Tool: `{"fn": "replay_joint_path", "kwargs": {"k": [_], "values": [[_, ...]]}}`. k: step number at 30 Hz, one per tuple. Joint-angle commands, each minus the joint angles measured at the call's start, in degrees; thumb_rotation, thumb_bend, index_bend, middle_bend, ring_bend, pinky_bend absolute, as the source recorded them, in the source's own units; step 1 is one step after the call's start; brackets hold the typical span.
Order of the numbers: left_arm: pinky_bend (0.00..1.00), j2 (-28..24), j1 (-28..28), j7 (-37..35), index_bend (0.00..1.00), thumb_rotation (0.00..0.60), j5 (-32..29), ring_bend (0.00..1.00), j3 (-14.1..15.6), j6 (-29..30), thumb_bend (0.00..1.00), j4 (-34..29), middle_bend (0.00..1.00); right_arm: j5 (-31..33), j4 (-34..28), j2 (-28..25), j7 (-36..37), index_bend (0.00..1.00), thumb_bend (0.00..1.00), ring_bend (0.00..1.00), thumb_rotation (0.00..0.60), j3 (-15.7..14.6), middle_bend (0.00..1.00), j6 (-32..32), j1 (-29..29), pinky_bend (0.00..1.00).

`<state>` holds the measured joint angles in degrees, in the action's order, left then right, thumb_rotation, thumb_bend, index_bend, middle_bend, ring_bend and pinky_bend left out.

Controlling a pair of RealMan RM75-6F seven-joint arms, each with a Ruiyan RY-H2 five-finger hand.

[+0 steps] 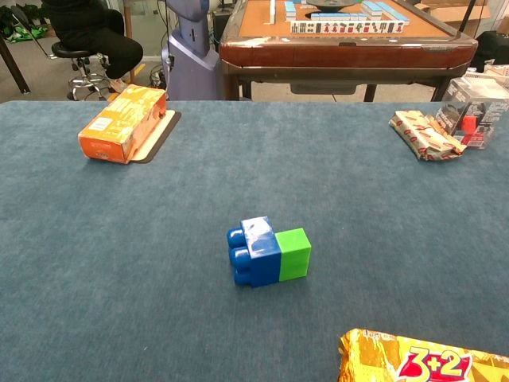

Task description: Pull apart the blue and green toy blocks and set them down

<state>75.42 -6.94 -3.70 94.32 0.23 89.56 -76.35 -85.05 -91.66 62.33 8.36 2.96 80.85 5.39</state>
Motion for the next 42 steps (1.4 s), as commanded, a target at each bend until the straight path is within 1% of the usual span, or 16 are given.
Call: {"fn": "replay_joint_path", "kwargs": {"k": [1, 5, 7, 9, 11, 12, 14, 17, 20, 22, 26, 29, 33, 37, 42], "values": [[0.76, 0.1, -0.2, 0.0, 0.36, 0.600, -0.1, 0.53, 0.1, -0.4, 0.10, -0.1, 0.60, 0.3, 0.3, 0.2, 0.4, 0.39, 0.26, 0.37, 0.600, 0.1, 0.36, -0.2, 0.0, 0.38], [0.76, 0.1, -0.8, 0.2, 0.36, 0.600, 1.1, 0.53, 0.4, -0.6, 0.10, -1.6, 0.60, 0.7, 0.4, 0.1, 1.2, 0.39, 0.26, 0.37, 0.600, 0.4, 0.36, -0.3, 0.1, 0.39], [0.76, -0.1, -1.4, 0.1, 0.34, 0.600, 2.2, 0.54, 0.7, -0.7, 0.10, -3.2, 0.61, 0.7, 0.4, 0.1, 1.5, 0.39, 0.26, 0.37, 0.600, 0.6, 0.36, 0.0, 0.1, 0.39], [0.79, 0.0, -2.2, 0.1, 0.26, 0.600, 4.0, 0.59, 1.0, -0.6, 0.10, -5.0, 0.66, 0.5, 0.4, 0.1, 2.0, 0.39, 0.26, 0.37, 0.600, 0.7, 0.36, 0.2, 0.1, 0.39], [0.85, 0.3, -3.1, 0.9, 0.15, 0.600, 6.1, 0.65, 1.3, -0.8, 0.10, -6.8, 0.75, 0.4, 0.6, 0.0, 2.2, 0.39, 0.26, 0.37, 0.600, 0.7, 0.36, 0.2, 0.1, 0.39], [0.87, 0.5, -3.6, 1.8, 0.12, 0.600, 6.9, 0.67, 1.5, -1.0, 0.09, -7.6, 0.78, 0.5, 0.8, 0.0, 2.3, 0.39, 0.26, 0.37, 0.600, 0.7, 0.36, 0.1, 0.1, 0.39], [0.91, 1.0, -4.7, 4.3, 0.09, 0.600, 8.7, 0.72, 1.7, -2.0, 0.07, -9.6, 0.84, 0.6, 1.1, -0.1, 2.5, 0.39, 0.26, 0.37, 0.600, 0.7, 0.36, 0.0, 0.1, 0.39], [0.94, 1.9, -6.3, 7.4, 0.07, 0.600, 10.6, 0.75, 2.1, -4.2, 0.04, -12.4, 0.88, 0.6, 1.6, 0.0, 2.7, 0.39, 0.26, 0.37, 0.600, 0.5, 0.36, 0.0, 0.1, 0.40], [0.96, 3.2, -8.3, 10.6, 0.05, 0.600, 12.1, 0.76, 2.0, -7.1, 0.03, -15.1, 0.90, 0.7, 2.3, 0.3, 3.2, 0.39, 0.26, 0.37, 0.600, 0.5, 0.36, 0.0, -0.1, 0.40], [0.96, 4.4, -9.9, 12.6, 0.01, 0.600, 12.5, 0.77, 1.7, -9.5, 0.02, -16.7, 0.91, 0.9, 2.8, 0.5, 3.8, 0.39, 0.26, 0.37, 0.600, 0.5, 0.36, -0.2, -0.1, 0.40], [0.96, 6.6, -13.3, 16.7, 0.00, 0.600, 11.4, 0.77, 1.0, -16.3, 0.01, -19.9, 0.91, 1.1, 3.5, 1.1, 4.2, 0.39, 0.26, 0.37, 0.600, 0.4, 0.36, -0.6, -0.1, 0.41], [0.96, 9.0, -15.5, 19.6, 0.00, 0.600, 10.5, 0.77, 0.0, -20.0, 0.00, -20.9, 0.93, 1.4, 4.1, 1.4, 4.7, 0.39, 0.26, 0.37, 0.600, 0.3, 0.36, -1.2, 0.0, 0.41], [0.98, 12.4, -17.9, 22.1, 0.00, 0.600, 8.9, 0.82, -1.3, -23.5, 0.00, -20.9, 1.00, 1.7, 4.8, 1.6, 5.2, 0.39, 0.26, 0.37, 0.600, 0.4, 0.36, -1.9, 0.3, 0.43], [1.00, 15.2, -19.8, 24.3, 0.00, 0.600, 7.3, 0.88, -2.7, -25.7, 0.00, -21.2, 1.00, 1.6, 5.0, 1.5, 5.6, 0.39, 0.26, 0.37, 0.600, 0.5, 0.36, -2.0, 0.5, 0.44], [1.00, 19.0, -21.8, 28.3, 0.00, 0.600, 4.9, 0.89, -4.7, -27.7, 0.00, -19.9, 1.00, 1.5, 4.8, 1.2, 5.7, 0.39, 0.26, 0.37, 0.600, 0.6, 0.36, -2.0, 0.6, 0.44]]}}
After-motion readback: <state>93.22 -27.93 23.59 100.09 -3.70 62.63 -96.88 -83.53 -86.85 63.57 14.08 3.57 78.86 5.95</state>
